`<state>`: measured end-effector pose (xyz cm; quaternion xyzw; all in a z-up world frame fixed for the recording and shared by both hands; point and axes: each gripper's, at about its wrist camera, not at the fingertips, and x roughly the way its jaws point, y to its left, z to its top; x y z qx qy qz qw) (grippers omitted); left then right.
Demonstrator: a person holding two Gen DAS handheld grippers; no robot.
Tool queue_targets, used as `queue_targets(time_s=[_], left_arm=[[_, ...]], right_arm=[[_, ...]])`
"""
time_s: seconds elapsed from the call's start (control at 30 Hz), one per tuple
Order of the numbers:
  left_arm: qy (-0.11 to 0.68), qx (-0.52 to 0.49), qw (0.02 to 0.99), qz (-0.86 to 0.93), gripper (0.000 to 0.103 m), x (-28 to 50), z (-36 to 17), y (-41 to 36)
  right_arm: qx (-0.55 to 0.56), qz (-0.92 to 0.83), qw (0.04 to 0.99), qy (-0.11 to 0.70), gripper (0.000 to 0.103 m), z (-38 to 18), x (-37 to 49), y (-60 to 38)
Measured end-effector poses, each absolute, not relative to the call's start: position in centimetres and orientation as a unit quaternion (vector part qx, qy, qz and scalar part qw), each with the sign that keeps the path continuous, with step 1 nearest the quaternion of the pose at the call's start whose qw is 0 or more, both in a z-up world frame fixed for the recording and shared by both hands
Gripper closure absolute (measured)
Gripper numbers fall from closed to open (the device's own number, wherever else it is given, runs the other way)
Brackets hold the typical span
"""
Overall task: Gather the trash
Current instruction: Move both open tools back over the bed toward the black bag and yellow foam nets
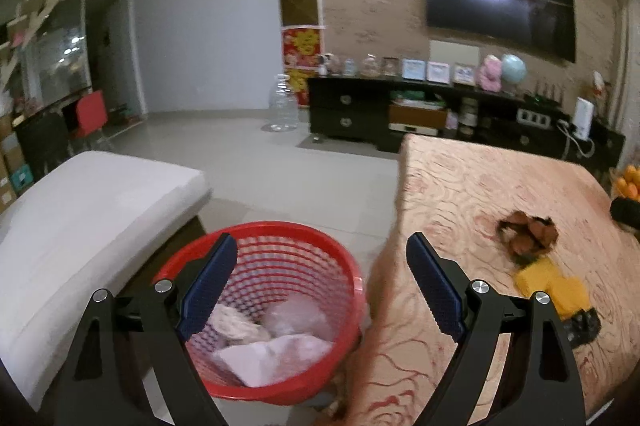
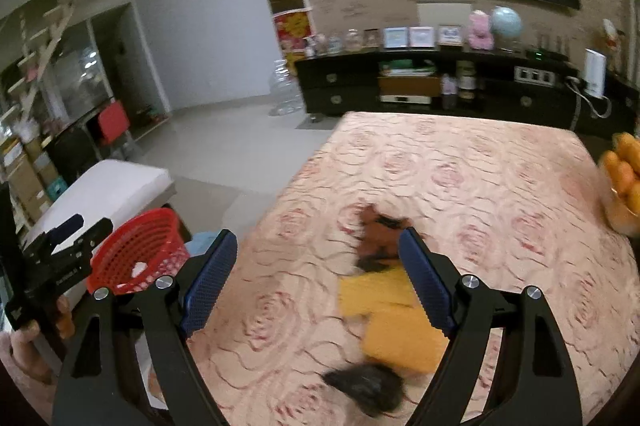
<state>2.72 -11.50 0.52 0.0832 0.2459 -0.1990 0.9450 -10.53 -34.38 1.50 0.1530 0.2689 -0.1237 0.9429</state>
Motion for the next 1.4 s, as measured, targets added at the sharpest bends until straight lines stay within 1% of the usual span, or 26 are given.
queue_targets(time_s=[0.47,0.67,0.9,1.1,1.3,1.33,1.37,1.4], left_arm=[[0.279,0.133,0.894,-0.326,0.020,-2.3,-3.1,-21.0],[0.306,0.140,0.860,-0.384,0.020,-4.9,-4.9,-24.8],[0.320,0.159,0.822,-0.444,0.020,-7.9,-7.0,-29.0],[0.333,0.171,0.804,-0.462,0.020,-8.4,-8.6,-31.9],[0.346,0.184,0.797,-0.459,0.021,-8.4,-10.4,-33.2],[0.349,0.188,0.796,-0.457,0.021,-8.4,-10.8,-33.4],[0.352,0.192,0.795,-0.456,0.028,-8.4,-11.1,-33.5],[0.356,0.196,0.792,-0.455,0.039,-8.3,-11.4,-33.6]], right_arm=[[0.192,-0.198,0.920,0.280,0.022,-1.1,-15.7,-40.1],[0.210,-0.207,0.914,0.278,0.022,-1.4,-16.7,-41.3],[0.229,-0.214,0.909,0.273,0.022,-1.3,-17.7,-42.2],[0.234,-0.213,0.908,0.274,0.022,-1.3,-17.9,-42.4],[0.242,-0.211,0.905,0.279,0.022,-1.7,-18.0,-42.6],[0.243,-0.210,0.905,0.280,0.022,-1.8,-18.1,-42.6],[0.245,-0.209,0.904,0.281,0.022,-1.8,-18.1,-42.7],[0.246,-0.209,0.904,0.281,0.022,-1.9,-18.1,-42.7]])
